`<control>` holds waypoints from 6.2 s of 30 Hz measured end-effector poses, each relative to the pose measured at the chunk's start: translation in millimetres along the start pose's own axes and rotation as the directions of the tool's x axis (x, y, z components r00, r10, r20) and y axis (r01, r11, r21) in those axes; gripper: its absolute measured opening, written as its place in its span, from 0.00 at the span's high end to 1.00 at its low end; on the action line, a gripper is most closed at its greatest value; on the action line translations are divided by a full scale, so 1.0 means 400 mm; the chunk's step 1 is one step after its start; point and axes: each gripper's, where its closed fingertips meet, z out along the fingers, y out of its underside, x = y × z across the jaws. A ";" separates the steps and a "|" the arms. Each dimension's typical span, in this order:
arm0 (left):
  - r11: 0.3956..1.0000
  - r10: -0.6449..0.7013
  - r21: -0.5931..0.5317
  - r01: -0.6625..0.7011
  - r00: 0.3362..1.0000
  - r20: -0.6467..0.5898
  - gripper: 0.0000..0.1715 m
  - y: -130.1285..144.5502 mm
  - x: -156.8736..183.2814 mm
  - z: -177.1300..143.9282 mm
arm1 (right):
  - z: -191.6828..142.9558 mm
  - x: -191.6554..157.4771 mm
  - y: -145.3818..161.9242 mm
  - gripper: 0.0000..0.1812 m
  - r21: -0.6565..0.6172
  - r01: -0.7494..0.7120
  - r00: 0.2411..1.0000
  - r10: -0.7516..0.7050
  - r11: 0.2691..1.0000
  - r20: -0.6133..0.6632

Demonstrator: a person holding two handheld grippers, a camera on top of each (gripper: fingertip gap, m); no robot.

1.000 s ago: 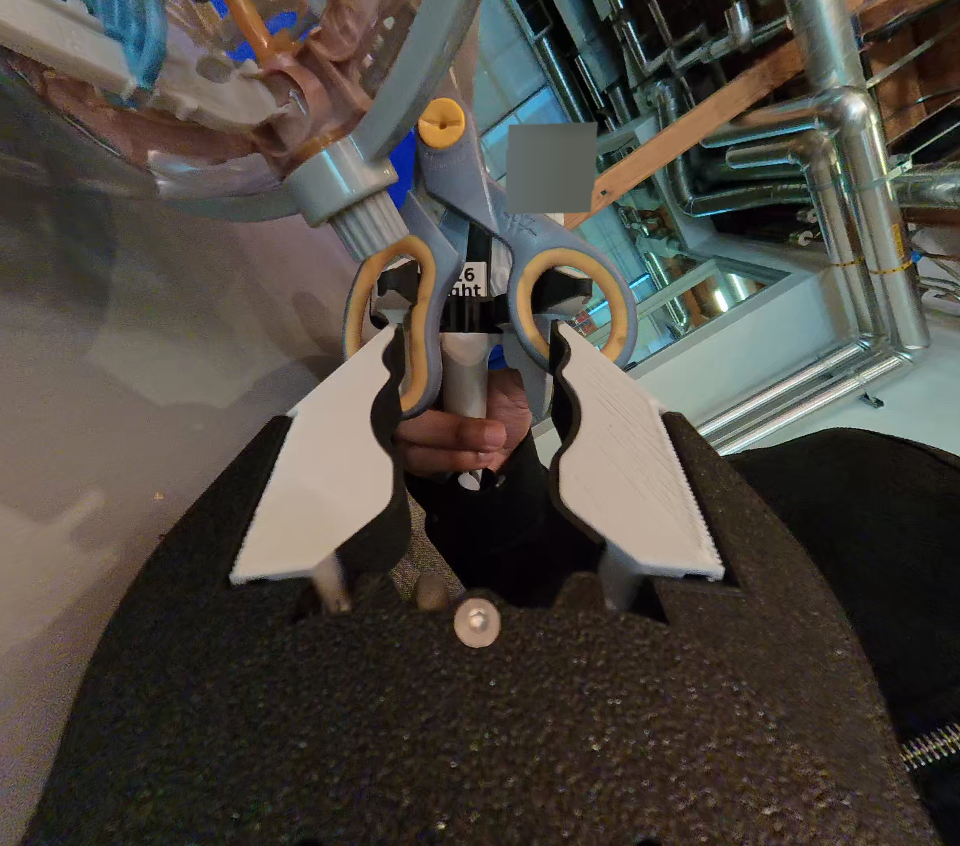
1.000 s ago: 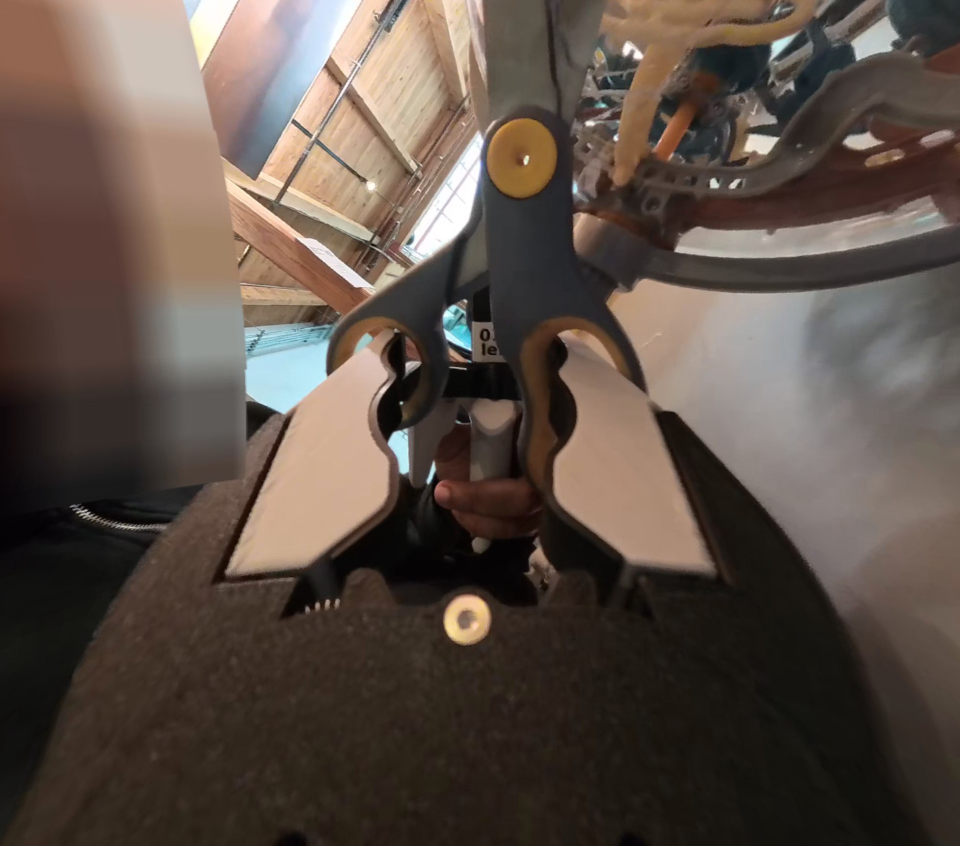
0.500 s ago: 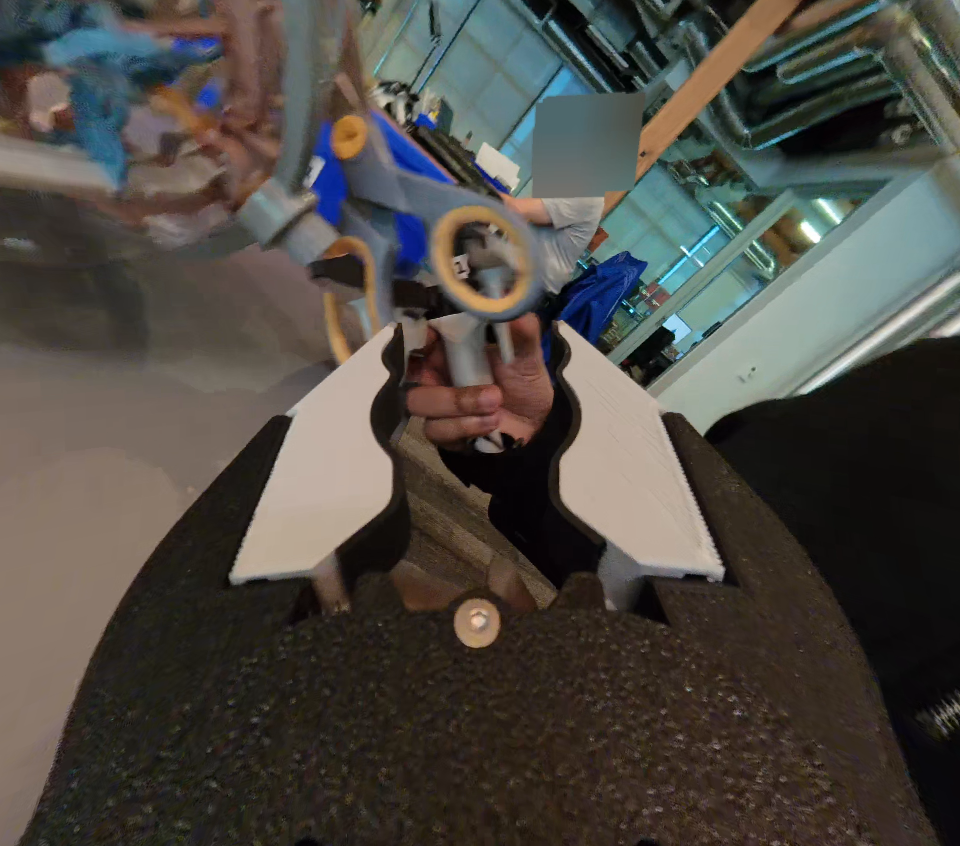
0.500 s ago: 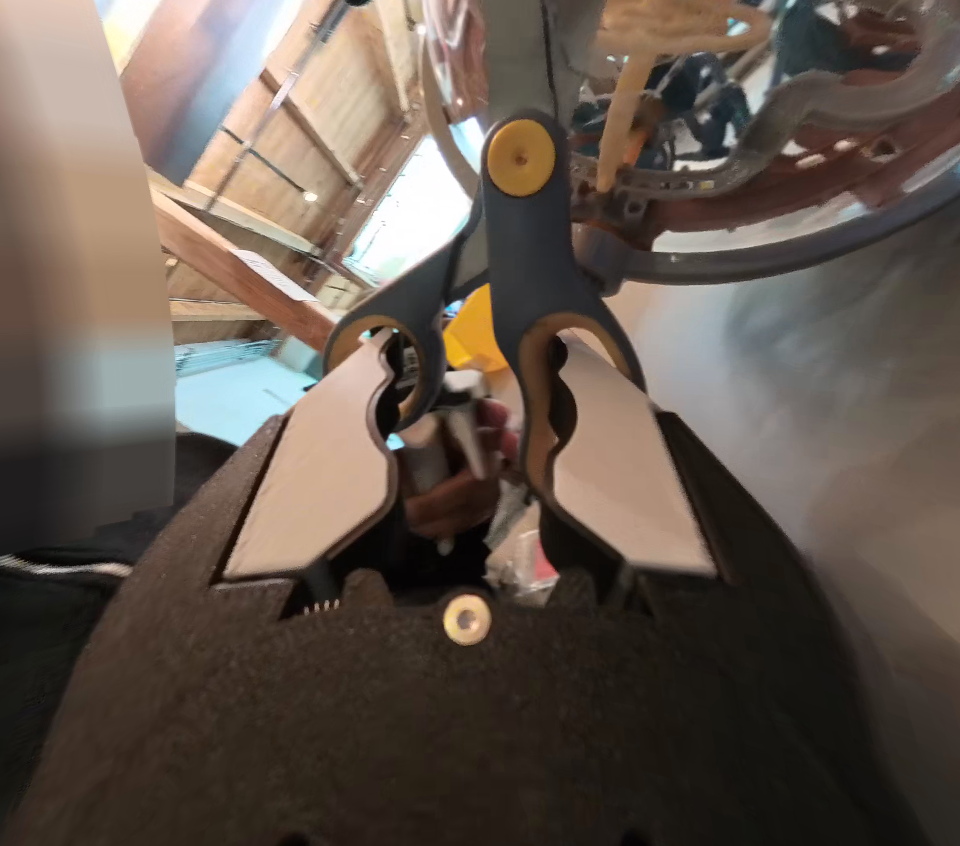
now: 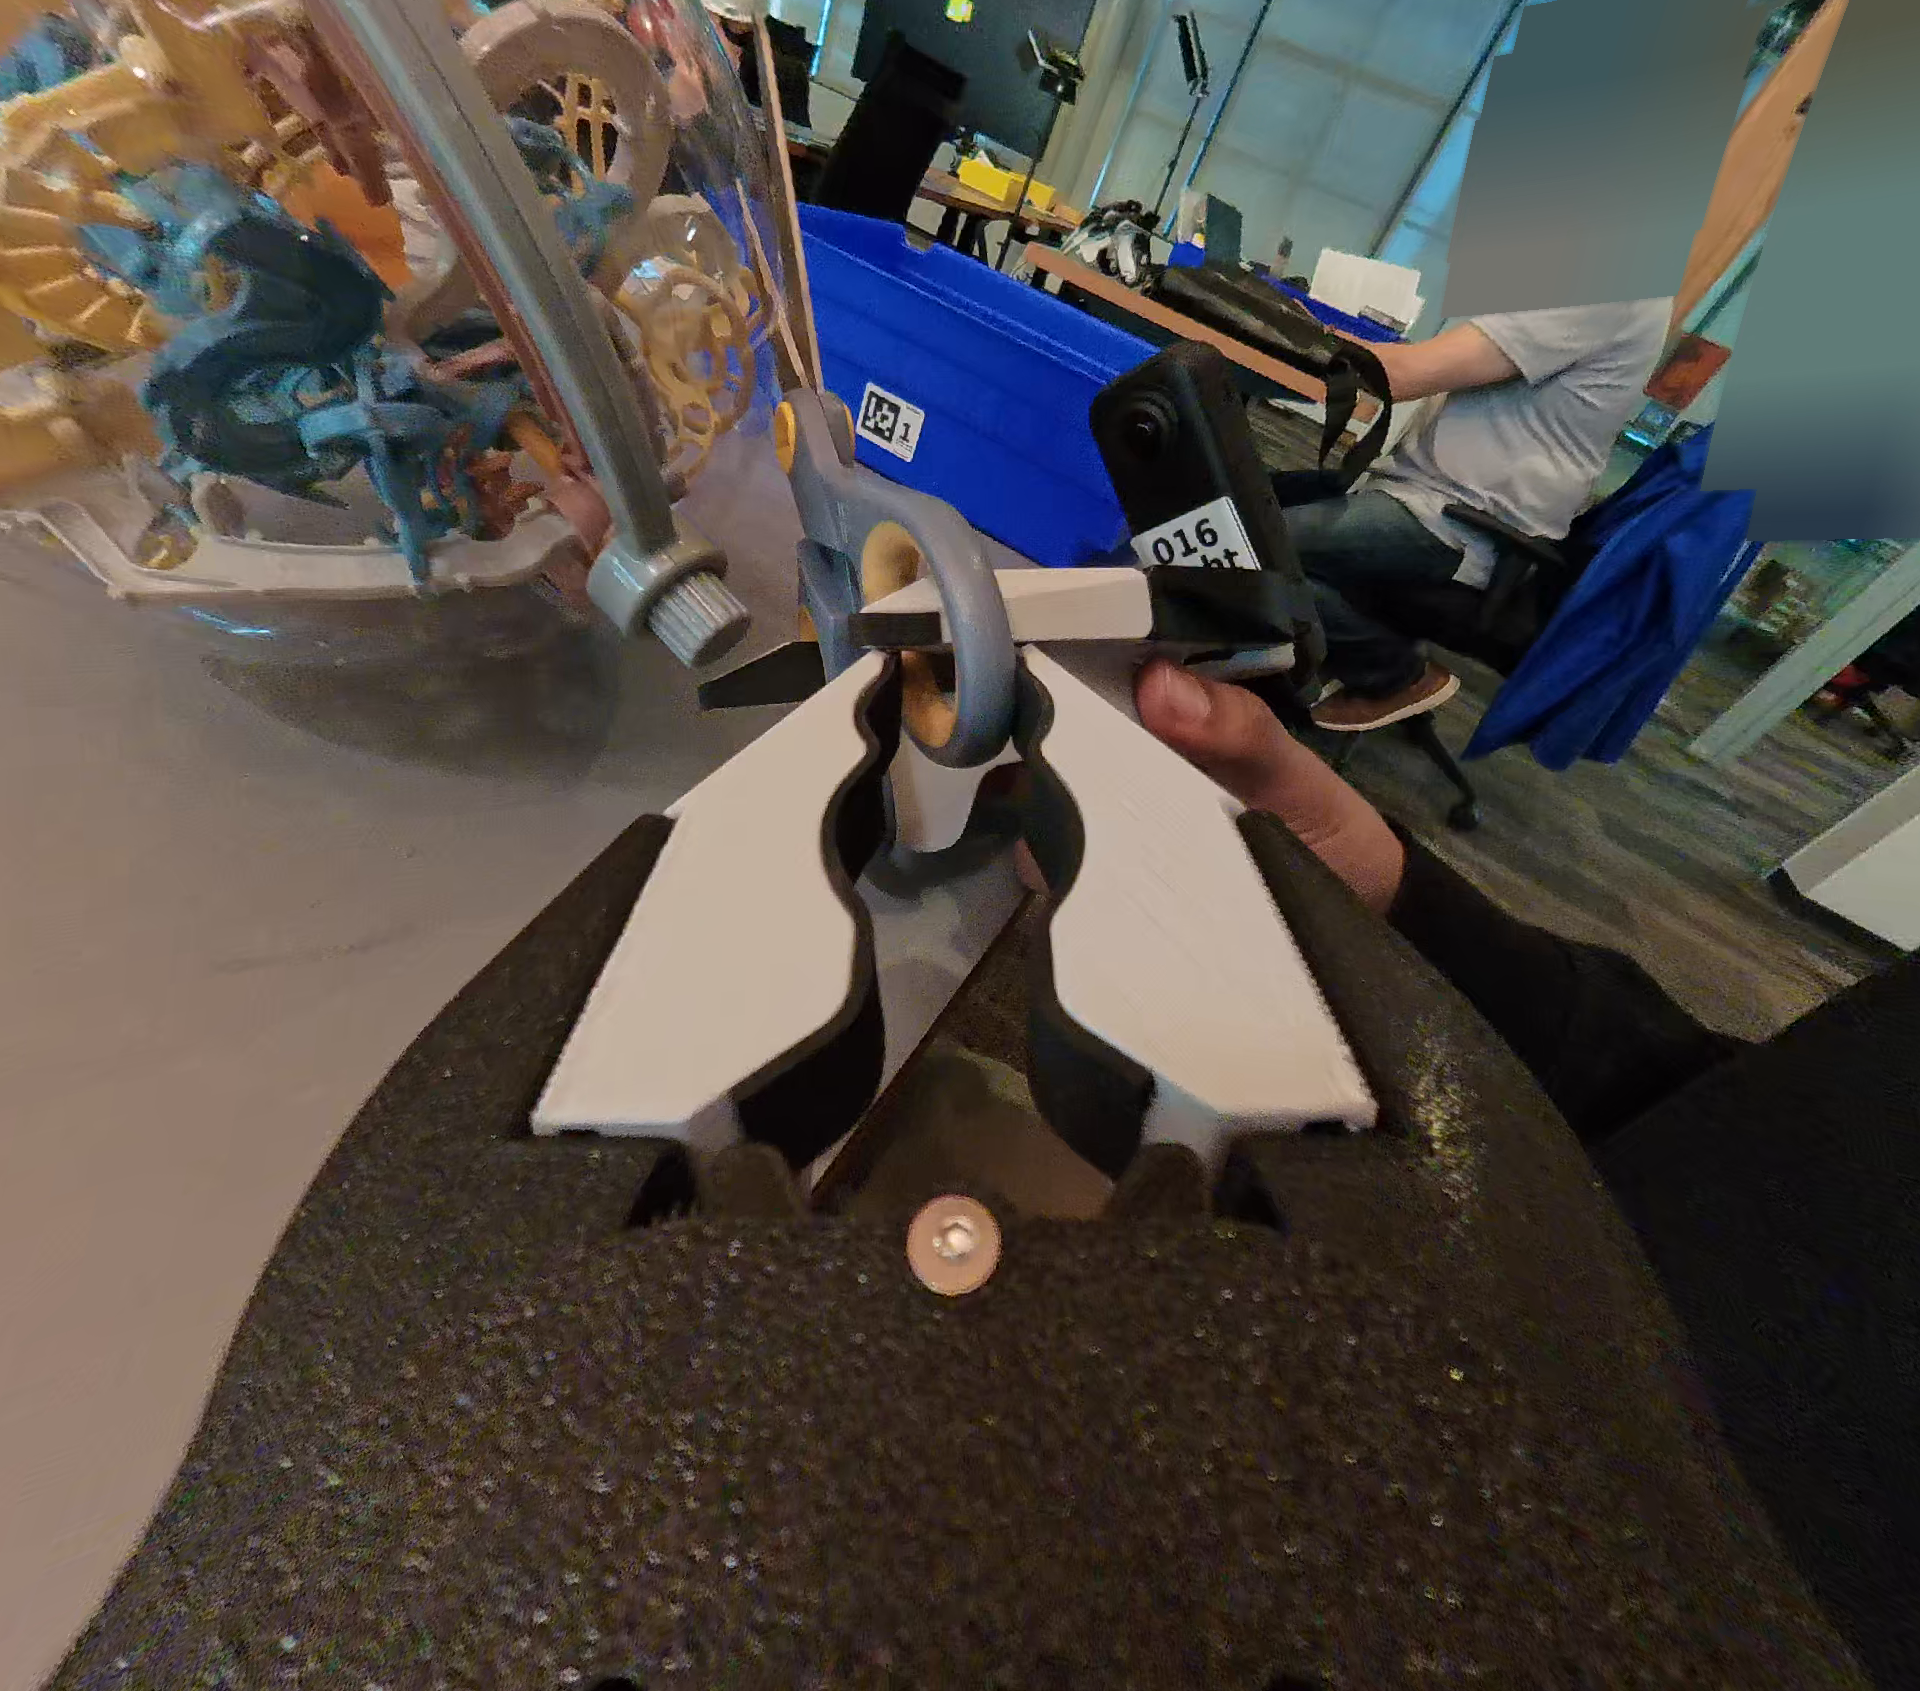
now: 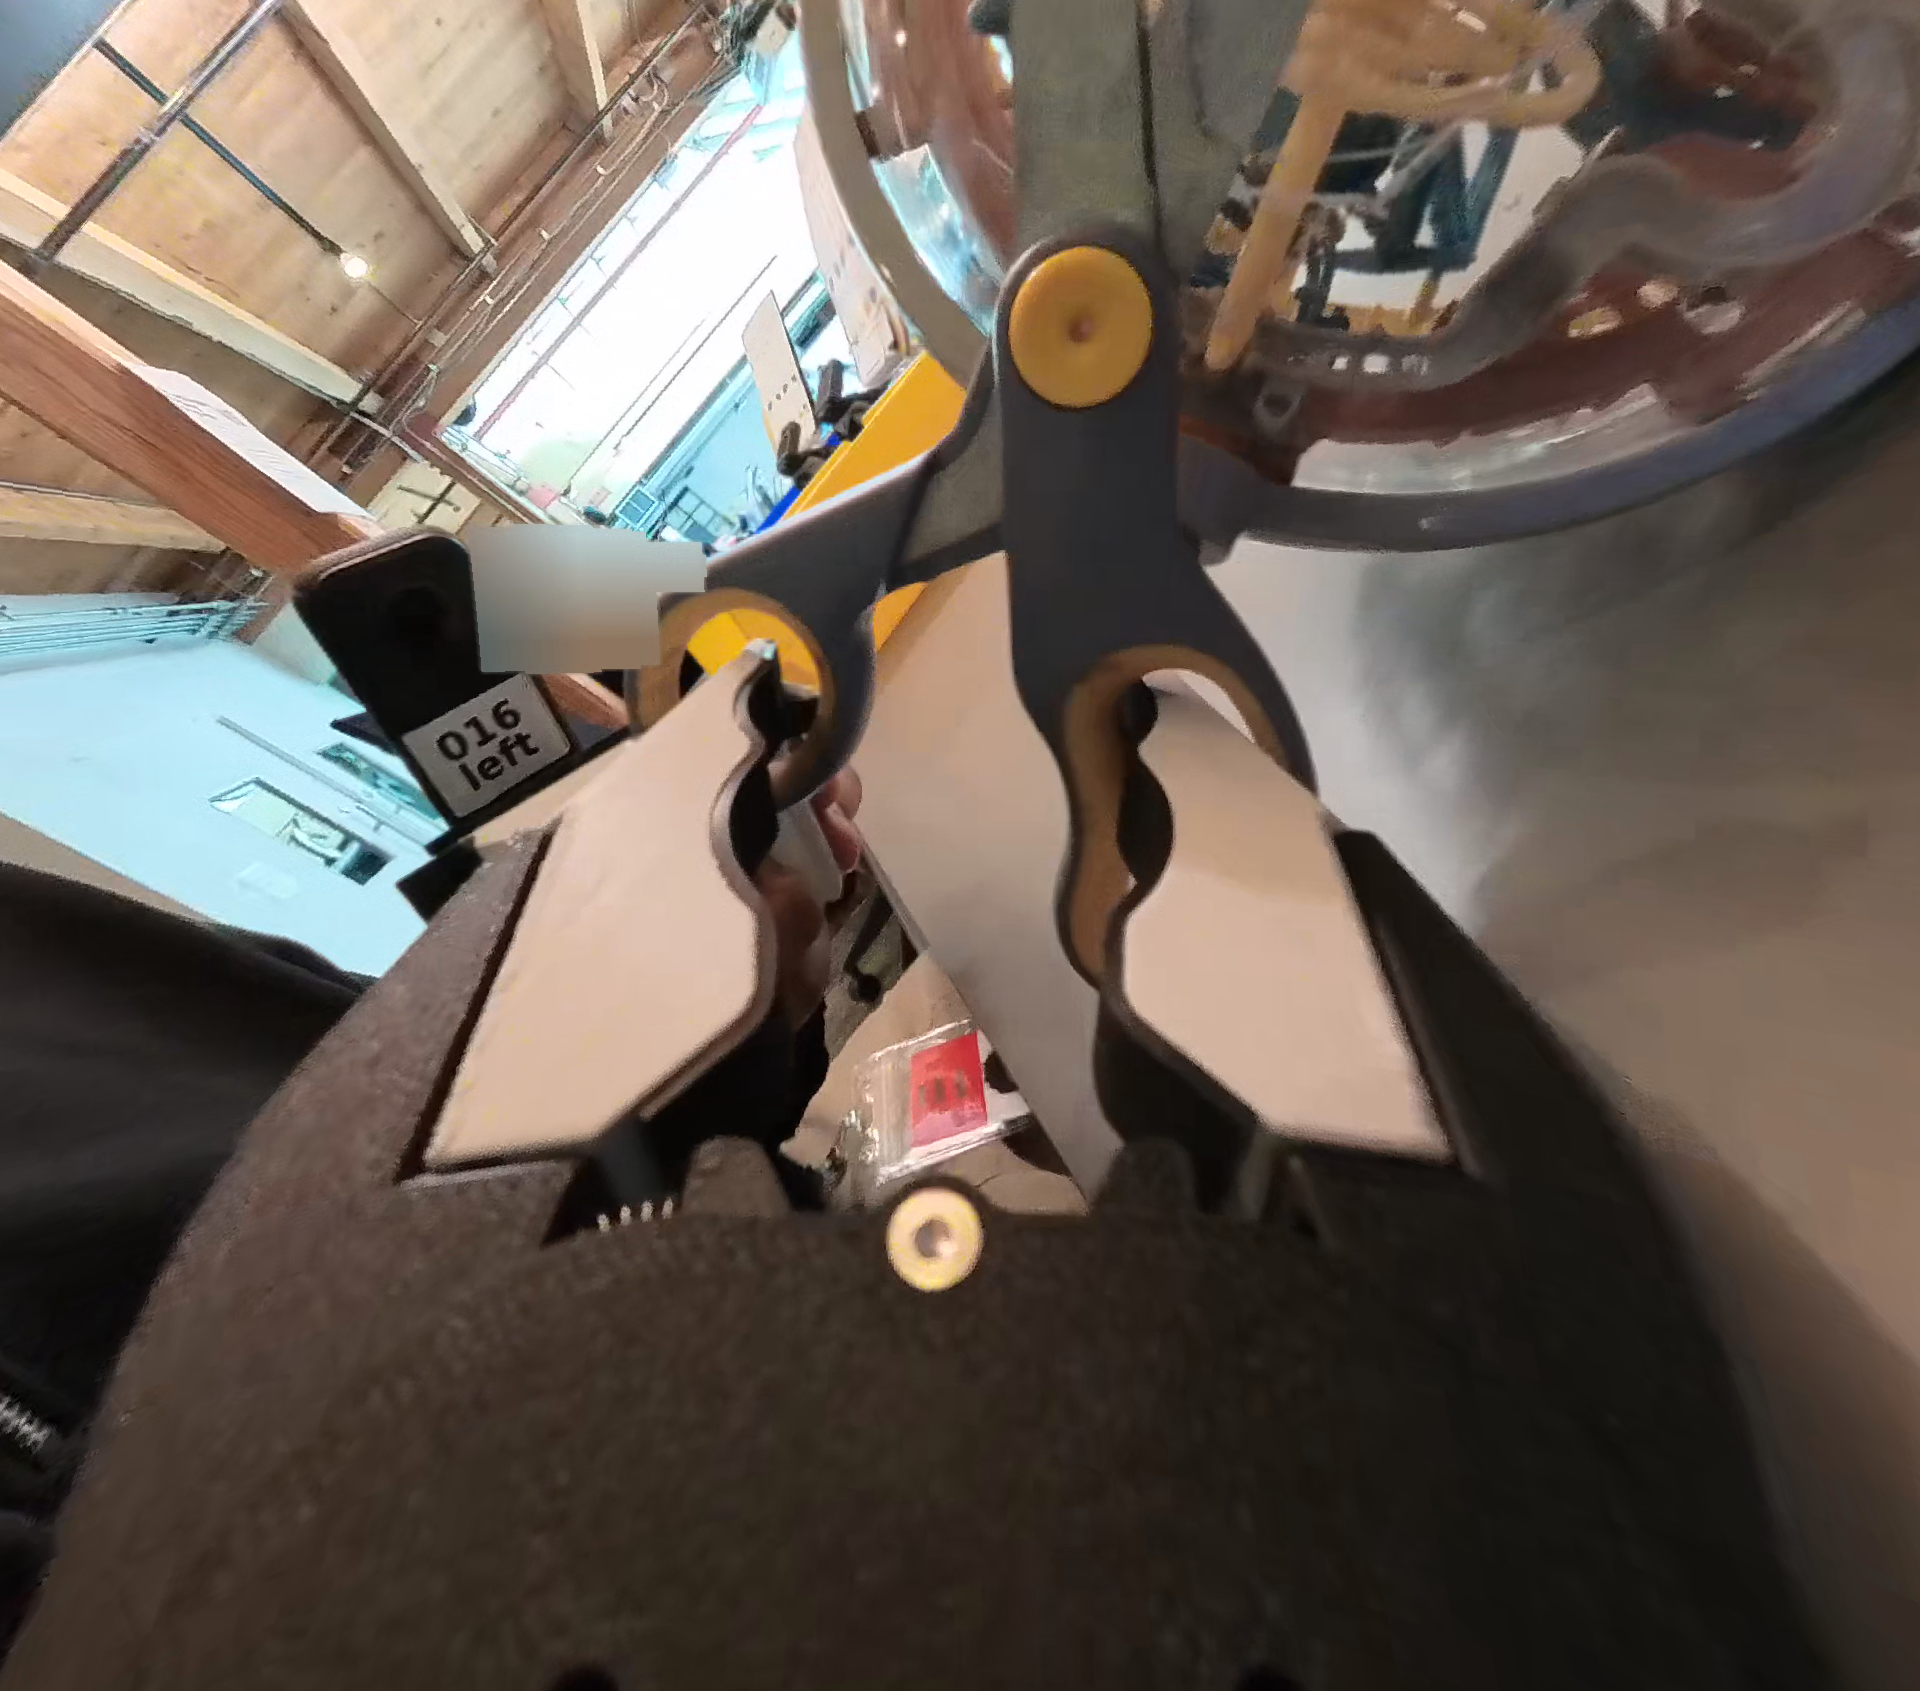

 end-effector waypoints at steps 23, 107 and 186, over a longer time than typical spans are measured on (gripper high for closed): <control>0.961 -0.231 0.103 0.256 0.950 -0.211 1.00 -0.053 0.048 -0.019 | -0.096 -0.030 -0.010 0.56 -0.059 -0.085 0.977 0.095 0.995 0.193; 0.788 -0.591 -0.115 0.605 0.689 -0.418 0.97 0.004 0.047 -0.020 | -0.155 0.166 0.003 0.92 -0.305 0.363 0.771 -0.468 0.880 -0.433; 0.901 -0.421 0.181 0.394 0.895 0.147 0.93 -0.132 -0.327 -0.147 | -0.052 0.014 -0.021 0.95 -0.373 0.832 0.298 -0.899 0.410 -0.322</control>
